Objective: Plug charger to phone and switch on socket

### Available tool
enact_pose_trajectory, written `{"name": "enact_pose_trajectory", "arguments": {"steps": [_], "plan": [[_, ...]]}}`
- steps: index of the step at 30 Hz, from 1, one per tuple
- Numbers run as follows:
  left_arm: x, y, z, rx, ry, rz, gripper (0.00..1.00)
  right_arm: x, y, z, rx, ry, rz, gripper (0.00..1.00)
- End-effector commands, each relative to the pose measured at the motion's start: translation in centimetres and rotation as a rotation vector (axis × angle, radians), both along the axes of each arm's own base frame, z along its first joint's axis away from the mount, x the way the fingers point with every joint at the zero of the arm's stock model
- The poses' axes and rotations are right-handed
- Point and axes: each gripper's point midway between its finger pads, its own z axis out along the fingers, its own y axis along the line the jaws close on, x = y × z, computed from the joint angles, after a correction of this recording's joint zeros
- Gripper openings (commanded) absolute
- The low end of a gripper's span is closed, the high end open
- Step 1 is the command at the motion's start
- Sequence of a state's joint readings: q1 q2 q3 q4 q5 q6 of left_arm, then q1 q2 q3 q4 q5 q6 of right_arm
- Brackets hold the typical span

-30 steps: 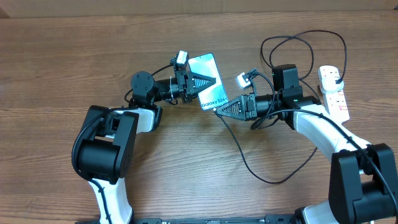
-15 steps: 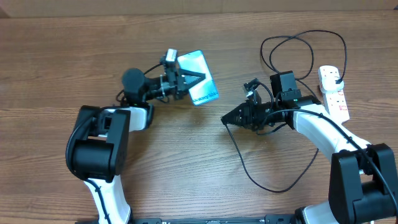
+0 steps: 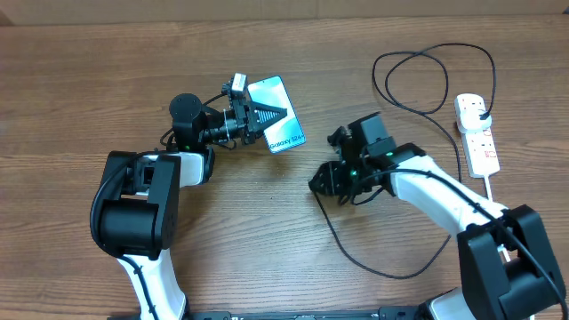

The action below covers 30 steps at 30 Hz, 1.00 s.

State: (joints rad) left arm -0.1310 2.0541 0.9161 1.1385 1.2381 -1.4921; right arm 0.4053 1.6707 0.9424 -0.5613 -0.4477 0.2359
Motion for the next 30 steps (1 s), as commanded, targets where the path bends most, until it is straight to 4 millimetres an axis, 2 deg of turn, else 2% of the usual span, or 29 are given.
{"name": "enact_pose_trajectory", "arguments": {"steps": [1,2,4,9,14,18,22,24,30], "plan": [[-0.5,-0.2,0.4,0.004,-0.046,-0.031,0.04,1.1,-0.9,0.4,-0.056,-0.059,-0.031,0.58],[-0.5,-0.2,0.4,0.004,-0.046,-0.033,0.04,1.1,-0.9,0.4,-0.058,-0.058,-0.031,0.64],[-0.5,-0.1,0.4,0.005,-0.05,-0.035,0.04,1.2,-1.2,0.5,-0.076,-0.069,-0.038,0.67],[-0.3,0.3,-0.2,0.017,-0.036,-0.021,0.04,1.7,-1.7,1.8,-0.149,-0.135,-0.045,0.67],[0.2,1.2,-1.2,0.034,-0.004,0.006,0.04,1.6,-0.9,3.2,-0.241,-0.252,-0.003,0.67],[0.9,2.5,-1.5,0.037,0.021,0.044,0.04,0.8,0.8,3.3,-0.396,-0.397,0.109,0.67],[1.2,3.0,-1.5,0.037,0.022,0.055,0.04,1.1,1.1,4.1,-0.539,-0.534,0.119,0.67],[1.2,3.1,-1.5,0.037,0.022,0.056,0.04,1.4,1.2,4.0,-0.592,-0.575,0.124,0.66],[1.2,3.2,-1.5,0.037,0.022,0.06,0.04,1.5,1.2,2.4,-0.629,-0.56,0.169,0.64]]}}
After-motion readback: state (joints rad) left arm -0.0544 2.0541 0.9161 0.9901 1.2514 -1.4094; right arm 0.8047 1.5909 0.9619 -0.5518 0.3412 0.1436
